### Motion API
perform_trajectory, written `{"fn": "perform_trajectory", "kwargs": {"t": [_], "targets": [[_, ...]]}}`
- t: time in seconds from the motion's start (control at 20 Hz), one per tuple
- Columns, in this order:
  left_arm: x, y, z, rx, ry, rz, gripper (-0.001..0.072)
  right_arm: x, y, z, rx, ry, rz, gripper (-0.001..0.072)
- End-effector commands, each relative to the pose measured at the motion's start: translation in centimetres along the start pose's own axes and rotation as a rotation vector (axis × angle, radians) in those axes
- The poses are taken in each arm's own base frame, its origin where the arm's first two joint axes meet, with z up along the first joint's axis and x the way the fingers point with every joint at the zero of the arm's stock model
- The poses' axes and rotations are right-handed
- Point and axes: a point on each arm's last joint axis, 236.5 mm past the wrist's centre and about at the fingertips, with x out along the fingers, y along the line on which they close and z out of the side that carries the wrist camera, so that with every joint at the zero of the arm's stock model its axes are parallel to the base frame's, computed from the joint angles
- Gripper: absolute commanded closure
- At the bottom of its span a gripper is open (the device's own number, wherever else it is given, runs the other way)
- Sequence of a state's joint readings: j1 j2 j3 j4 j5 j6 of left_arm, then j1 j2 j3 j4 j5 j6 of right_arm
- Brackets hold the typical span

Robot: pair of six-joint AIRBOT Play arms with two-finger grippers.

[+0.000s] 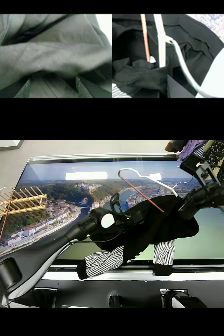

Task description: Fold the clothes and pants, and hang the long-sleeved shirts on hangers.

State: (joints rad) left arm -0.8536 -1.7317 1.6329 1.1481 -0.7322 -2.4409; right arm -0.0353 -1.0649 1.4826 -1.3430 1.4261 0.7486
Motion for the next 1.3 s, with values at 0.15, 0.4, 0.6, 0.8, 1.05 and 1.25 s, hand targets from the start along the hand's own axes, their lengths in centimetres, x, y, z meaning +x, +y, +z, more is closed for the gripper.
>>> {"fn": "perform_trajectory", "kwargs": {"t": [0.15, 0.4, 0.6, 0.8, 1.05, 1.25], "targets": [[2.9, 1.0, 1.2, -0.047, -0.028, -0.001, 0.0108, -0.1, 0.6, 0.6, 0.023, -0.024, 0.023, 0.0680], [2.3, 1.6, 4.7, 0.004, -0.083, -0.015, 0.0671, -0.1, 2.2, 0.7, 0.034, -0.028, 0.089, 0.0680], [-1.3, 2.4, 8.0, 0.087, -0.097, 0.015, 0.0673, -0.2, 3.0, -0.3, 0.051, 0.017, 0.125, 0.0680], [-5.2, 3.3, 9.2, 0.198, -0.052, 0.063, 0.0673, -0.3, 3.3, -0.4, 0.069, 0.023, 0.137, 0.0680], [-7.8, 3.0, 8.1, 0.330, 0.023, 0.046, 0.0673, -0.5, 4.3, -1.4, 0.155, 0.074, 0.171, 0.0681], [-8.7, 3.3, 10.0, 0.334, -0.009, 0.035, 0.0673, -0.5, 4.7, -1.6, 0.159, 0.089, 0.182, 0.0681]]}}
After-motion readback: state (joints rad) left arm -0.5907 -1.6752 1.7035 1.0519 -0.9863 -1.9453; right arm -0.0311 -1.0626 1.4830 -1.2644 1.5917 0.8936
